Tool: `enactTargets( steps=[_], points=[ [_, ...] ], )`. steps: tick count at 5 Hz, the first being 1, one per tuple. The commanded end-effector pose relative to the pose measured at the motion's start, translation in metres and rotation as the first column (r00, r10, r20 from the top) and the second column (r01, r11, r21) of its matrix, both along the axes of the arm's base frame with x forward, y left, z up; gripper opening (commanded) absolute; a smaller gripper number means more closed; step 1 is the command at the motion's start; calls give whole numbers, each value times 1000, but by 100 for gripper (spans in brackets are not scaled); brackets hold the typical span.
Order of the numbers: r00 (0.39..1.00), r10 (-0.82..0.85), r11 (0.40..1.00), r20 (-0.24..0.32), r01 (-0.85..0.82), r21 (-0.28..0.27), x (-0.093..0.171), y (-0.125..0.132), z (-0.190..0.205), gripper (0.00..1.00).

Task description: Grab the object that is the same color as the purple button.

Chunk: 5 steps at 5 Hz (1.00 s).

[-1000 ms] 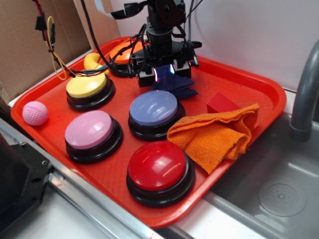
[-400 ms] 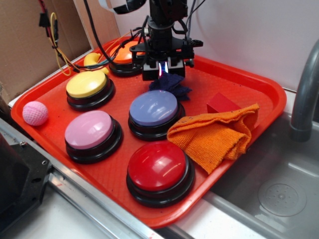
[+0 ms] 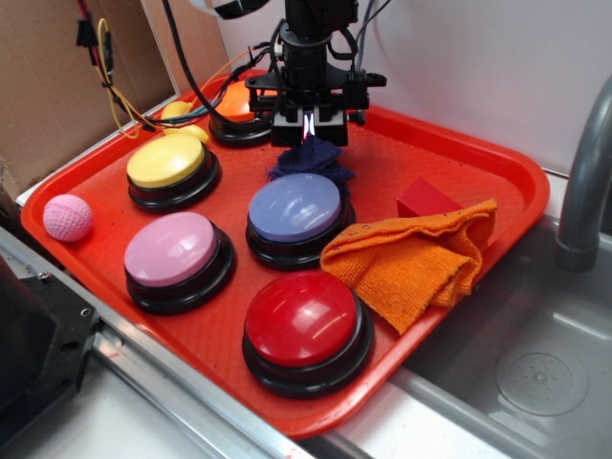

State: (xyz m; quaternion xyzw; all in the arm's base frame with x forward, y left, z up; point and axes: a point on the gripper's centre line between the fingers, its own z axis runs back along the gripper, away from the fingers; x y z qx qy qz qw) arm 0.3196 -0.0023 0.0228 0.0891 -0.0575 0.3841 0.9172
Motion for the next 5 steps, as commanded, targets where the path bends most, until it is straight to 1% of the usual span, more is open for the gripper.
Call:
enactTargets(
  steps=[1, 2, 3, 4, 5],
  points=[
    [988, -107, 993, 112, 111, -34, 6, 8, 74, 0],
    [951, -301, 948, 71, 306, -83, 1, 1, 104, 0],
    [879, -470, 877, 81, 475, -67, -12, -7, 130, 0],
    [782, -617, 782, 83, 622, -48, -27, -16, 157, 0],
    [723, -680, 726, 121, 687, -25, -48, -25, 180, 0]
  ],
)
